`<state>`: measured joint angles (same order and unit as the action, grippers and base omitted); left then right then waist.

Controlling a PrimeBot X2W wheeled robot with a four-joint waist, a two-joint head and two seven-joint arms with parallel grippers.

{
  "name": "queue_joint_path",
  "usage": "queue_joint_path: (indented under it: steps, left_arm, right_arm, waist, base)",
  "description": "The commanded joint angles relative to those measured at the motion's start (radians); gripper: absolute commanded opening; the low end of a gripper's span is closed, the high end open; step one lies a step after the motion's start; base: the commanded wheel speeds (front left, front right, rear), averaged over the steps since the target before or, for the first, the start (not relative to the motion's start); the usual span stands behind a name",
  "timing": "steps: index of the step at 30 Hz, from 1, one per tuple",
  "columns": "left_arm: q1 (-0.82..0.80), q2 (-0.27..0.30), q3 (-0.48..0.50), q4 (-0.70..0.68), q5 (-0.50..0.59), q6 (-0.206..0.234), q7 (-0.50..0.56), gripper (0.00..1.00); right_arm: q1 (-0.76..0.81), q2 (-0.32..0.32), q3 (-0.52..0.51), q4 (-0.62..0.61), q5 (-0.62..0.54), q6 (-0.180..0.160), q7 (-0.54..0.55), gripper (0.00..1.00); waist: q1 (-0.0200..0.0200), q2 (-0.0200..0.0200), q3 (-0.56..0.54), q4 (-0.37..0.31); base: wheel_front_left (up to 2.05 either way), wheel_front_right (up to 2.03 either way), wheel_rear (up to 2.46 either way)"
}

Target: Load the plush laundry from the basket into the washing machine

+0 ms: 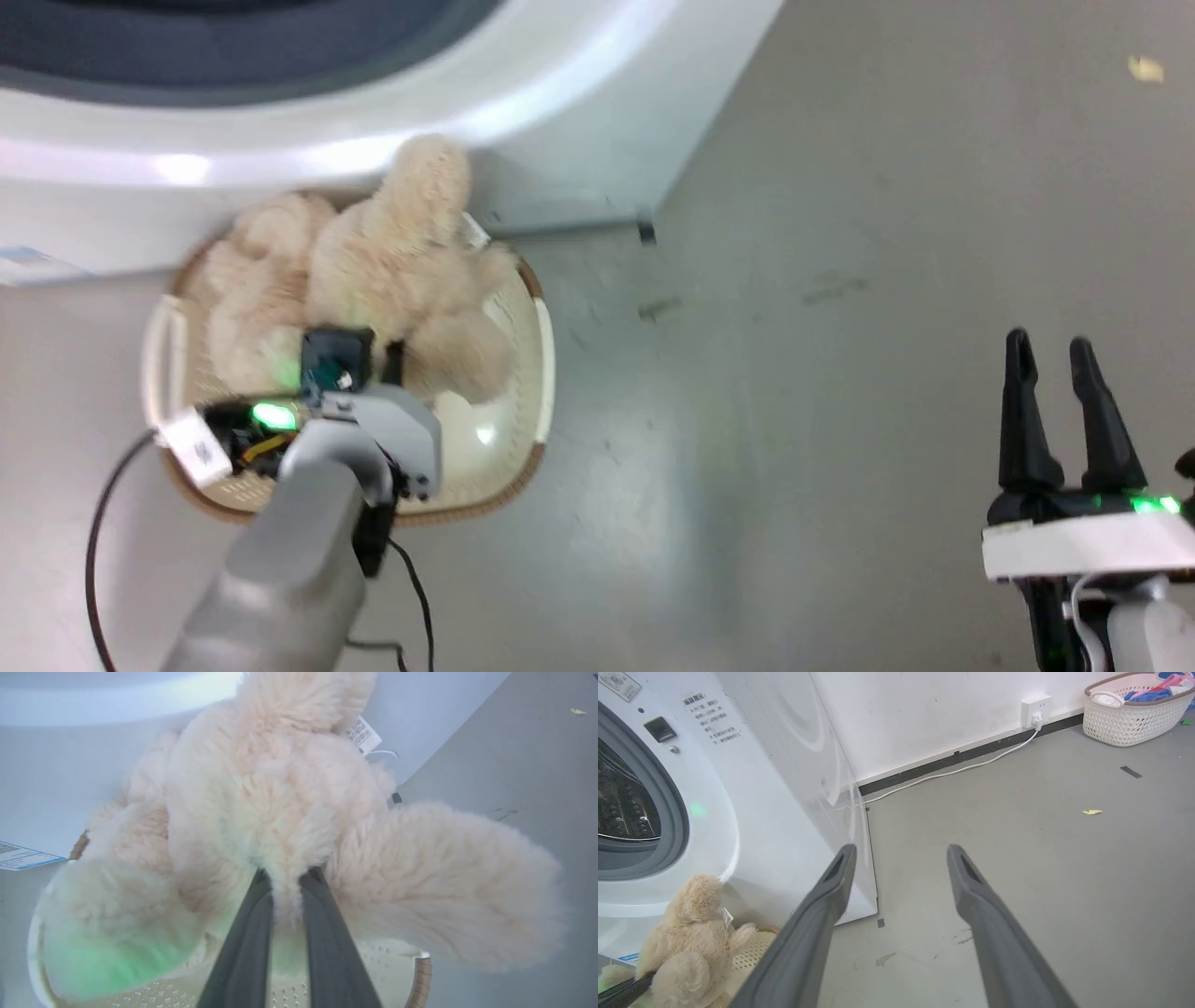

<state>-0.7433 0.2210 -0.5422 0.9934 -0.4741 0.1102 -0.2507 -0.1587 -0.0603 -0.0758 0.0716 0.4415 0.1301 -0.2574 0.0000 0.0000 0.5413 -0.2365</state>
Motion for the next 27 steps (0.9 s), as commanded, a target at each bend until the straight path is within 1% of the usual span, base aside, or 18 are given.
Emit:
queue_joint_path:
  steps: [1,3,7,9,11,13,18,22,27]
  left_arm:
    - [0.043,0.002,0.013,-0.053,0.013,0.007,-0.011,0.0]
    - [0.109,-0.003,0.041,-0.145,0.015,-0.016,-0.011,0.0]
    - [0.232,0.002,0.111,-0.323,0.057,-0.008,-0.011,0.0]
    - [0.29,-0.005,0.138,-0.415,0.086,-0.012,-0.011,0.0]
    - [0.342,-0.013,0.155,-0.504,0.115,-0.037,-0.011,0.0]
    - [0.383,-0.014,0.167,-0.575,0.158,-0.047,-0.011,0.0]
    - [0.455,-0.038,0.233,-0.738,0.221,-0.057,-0.011,0.0]
    - [0.475,-0.054,0.28,-0.844,0.266,-0.066,-0.011,0.0]
    - [0.448,-0.06,0.32,-0.897,0.302,-0.087,-0.011,0.0]
  right_arm:
    - [0.024,-0.003,-0.005,-0.005,-0.011,0.001,-0.004,1.0]
    - [0.047,-0.002,-0.007,-0.006,-0.023,0.001,-0.004,1.0]
    - [0.093,0.001,-0.006,-0.008,-0.043,0.001,-0.004,1.0]
    - [0.113,0.003,-0.007,-0.01,-0.052,0.001,-0.004,1.0]
    - [0.128,0.005,-0.008,-0.014,-0.058,0.001,-0.004,1.0]
    - [0.14,0.006,-0.011,-0.017,-0.062,0.001,-0.004,1.0]
    - [0.155,0.009,-0.006,-0.023,-0.068,0.001,-0.004,1.0]
    - [0.16,0.009,-0.001,-0.031,-0.068,0.001,-0.004,1.0]
    - [0.158,0.01,0.006,-0.036,-0.061,0.001,-0.004,1.0]
  waist:
    - [0.0,0.0,-0.112,0.057]
    - [0.0,0.0,-0.159,0.071]
    - [0.0,0.0,-0.237,0.093]
    - [0.0,0.0,-0.267,0.103]
    - [0.0,0.0,-0.288,0.112]
    - [0.0,0.0,-0.305,0.119]
    - [0.0,0.0,-0.324,0.122]
    - [0.0,0.0,-0.324,0.115]
    - [0.0,0.0,-0.299,0.092]
  base:
    - [0.0,0.0,0.0]
    - [0.0,0.0,0.0]
    - [0.0,0.0,0.0]
    - [0.0,0.0,0.0]
    - [0.0,0.0,0.0]
    - [0.0,0.0,0.0]
    - [0.0,0.0,0.0]
    - [0.0,0.0,0.0]
    - [0.0,0.0,0.0]
